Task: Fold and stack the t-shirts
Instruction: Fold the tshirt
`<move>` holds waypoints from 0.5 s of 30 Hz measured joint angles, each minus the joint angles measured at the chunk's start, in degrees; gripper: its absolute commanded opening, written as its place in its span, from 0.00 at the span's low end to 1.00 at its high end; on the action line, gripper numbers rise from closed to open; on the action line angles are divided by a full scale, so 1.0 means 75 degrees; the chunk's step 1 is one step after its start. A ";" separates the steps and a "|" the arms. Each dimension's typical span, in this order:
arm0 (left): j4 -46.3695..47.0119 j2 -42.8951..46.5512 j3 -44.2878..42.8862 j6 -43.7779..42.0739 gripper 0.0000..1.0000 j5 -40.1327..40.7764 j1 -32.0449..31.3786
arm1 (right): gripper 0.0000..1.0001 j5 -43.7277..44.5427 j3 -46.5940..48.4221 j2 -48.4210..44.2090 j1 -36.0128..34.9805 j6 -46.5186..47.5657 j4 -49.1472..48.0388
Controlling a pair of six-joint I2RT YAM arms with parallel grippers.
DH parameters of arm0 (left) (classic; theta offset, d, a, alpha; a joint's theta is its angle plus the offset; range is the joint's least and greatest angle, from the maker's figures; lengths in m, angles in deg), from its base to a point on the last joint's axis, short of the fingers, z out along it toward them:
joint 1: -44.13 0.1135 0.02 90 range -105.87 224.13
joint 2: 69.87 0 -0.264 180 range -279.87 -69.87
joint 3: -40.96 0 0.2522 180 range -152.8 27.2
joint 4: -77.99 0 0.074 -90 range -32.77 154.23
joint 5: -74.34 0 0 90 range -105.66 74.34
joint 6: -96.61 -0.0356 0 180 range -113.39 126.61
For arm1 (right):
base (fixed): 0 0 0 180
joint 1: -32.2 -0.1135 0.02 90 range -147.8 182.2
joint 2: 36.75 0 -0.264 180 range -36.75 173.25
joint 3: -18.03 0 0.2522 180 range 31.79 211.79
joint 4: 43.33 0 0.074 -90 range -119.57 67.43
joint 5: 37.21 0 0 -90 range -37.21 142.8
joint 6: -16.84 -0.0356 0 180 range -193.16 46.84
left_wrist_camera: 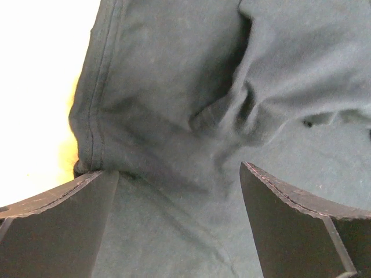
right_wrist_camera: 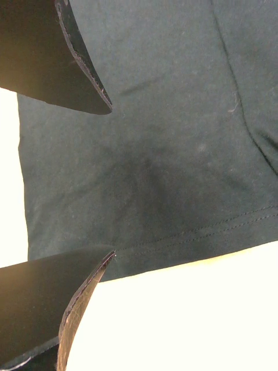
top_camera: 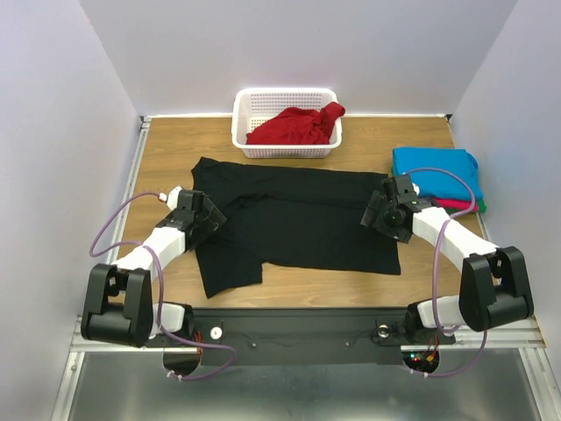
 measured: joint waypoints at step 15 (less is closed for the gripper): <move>-0.1317 0.1352 -0.0705 0.0245 0.97 0.0236 -0.1201 | 1.00 -0.0047 -0.0111 -0.0481 0.0000 0.0076 -0.0058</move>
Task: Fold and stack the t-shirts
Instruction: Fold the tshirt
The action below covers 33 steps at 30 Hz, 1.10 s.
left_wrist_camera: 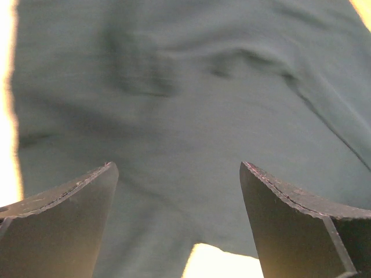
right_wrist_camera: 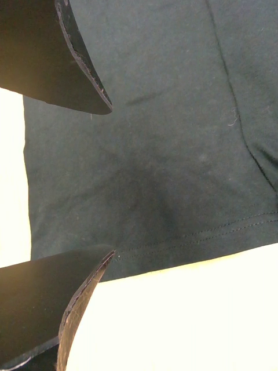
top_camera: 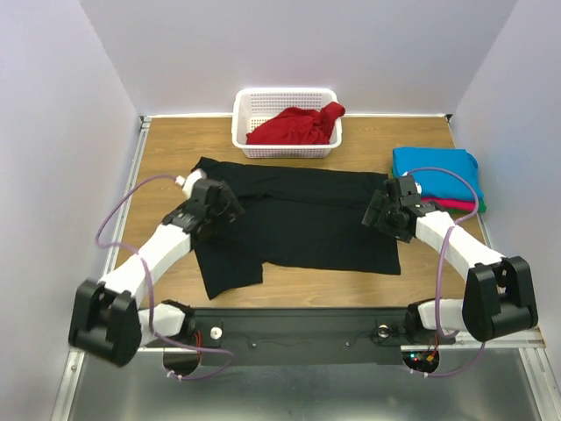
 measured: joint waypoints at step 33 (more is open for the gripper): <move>0.0402 -0.4030 -0.1851 -0.0172 0.20 0.0930 0.0128 | 1.00 0.0195 -0.0245 -0.0143 0.0000 0.0192 -0.0064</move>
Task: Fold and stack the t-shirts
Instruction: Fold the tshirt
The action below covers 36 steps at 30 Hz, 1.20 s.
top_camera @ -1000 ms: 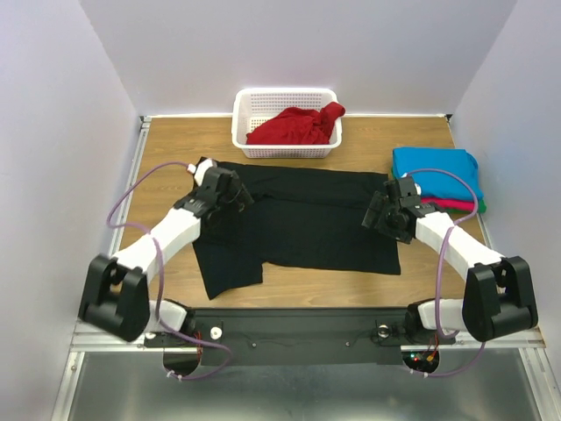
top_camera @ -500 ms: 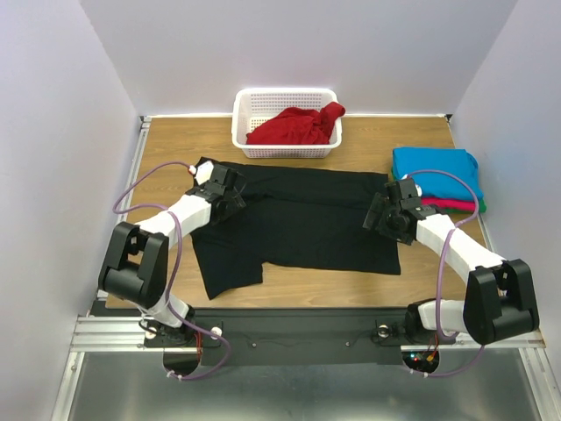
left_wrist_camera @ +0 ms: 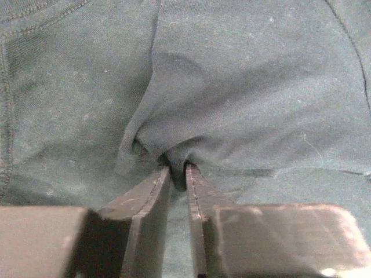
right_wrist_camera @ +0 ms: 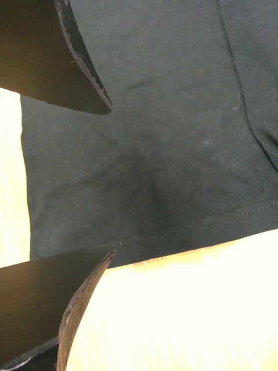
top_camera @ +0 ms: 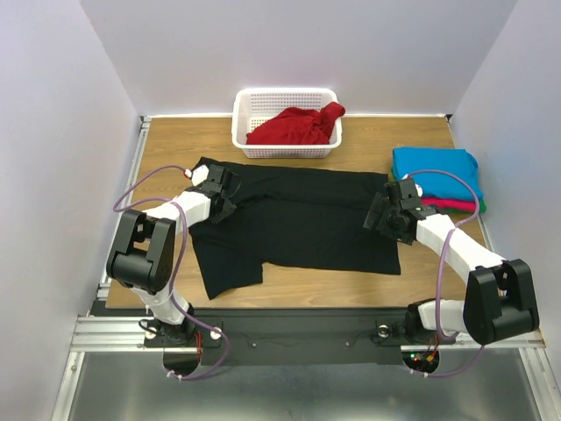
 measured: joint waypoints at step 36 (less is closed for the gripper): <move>-0.1151 0.1781 -0.0277 -0.0901 0.18 -0.2189 0.0935 | 1.00 -0.0041 -0.0079 0.0195 0.0000 0.0070 -0.0041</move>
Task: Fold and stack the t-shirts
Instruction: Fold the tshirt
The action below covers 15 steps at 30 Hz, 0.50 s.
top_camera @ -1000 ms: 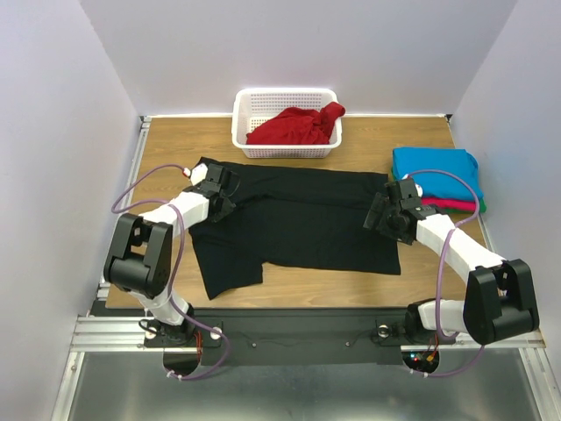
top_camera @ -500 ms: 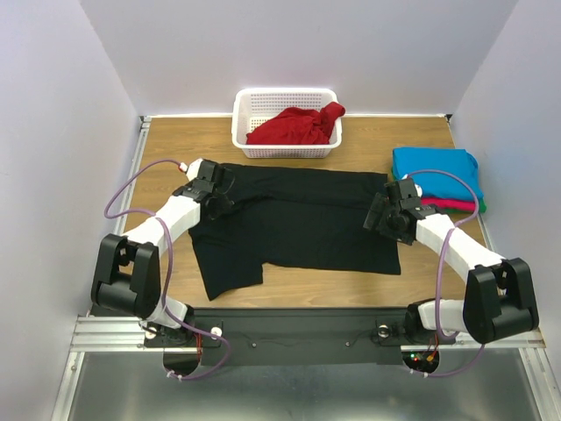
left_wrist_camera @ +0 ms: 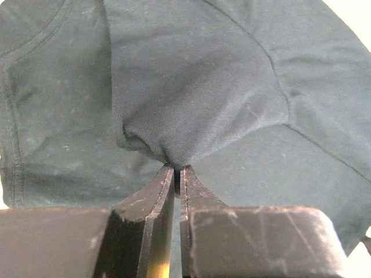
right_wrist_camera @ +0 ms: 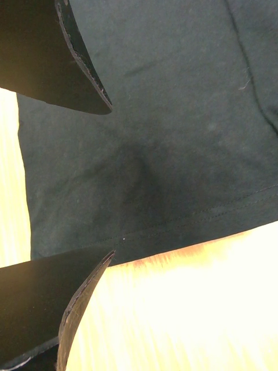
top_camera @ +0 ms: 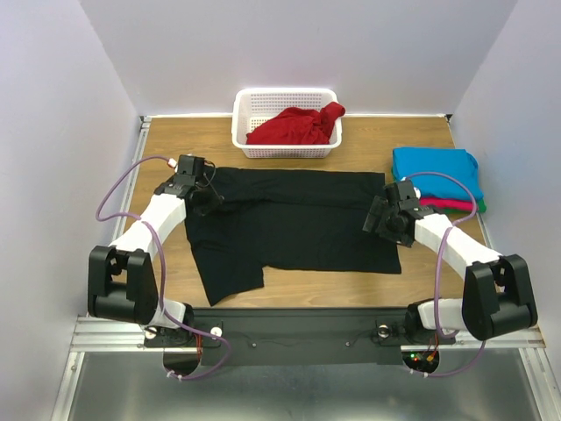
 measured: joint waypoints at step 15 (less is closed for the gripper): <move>0.0510 -0.0152 0.0204 -0.0189 0.18 -0.0560 0.0090 | 0.99 -0.1976 -0.0015 -0.0087 -0.0836 0.0493 -0.0720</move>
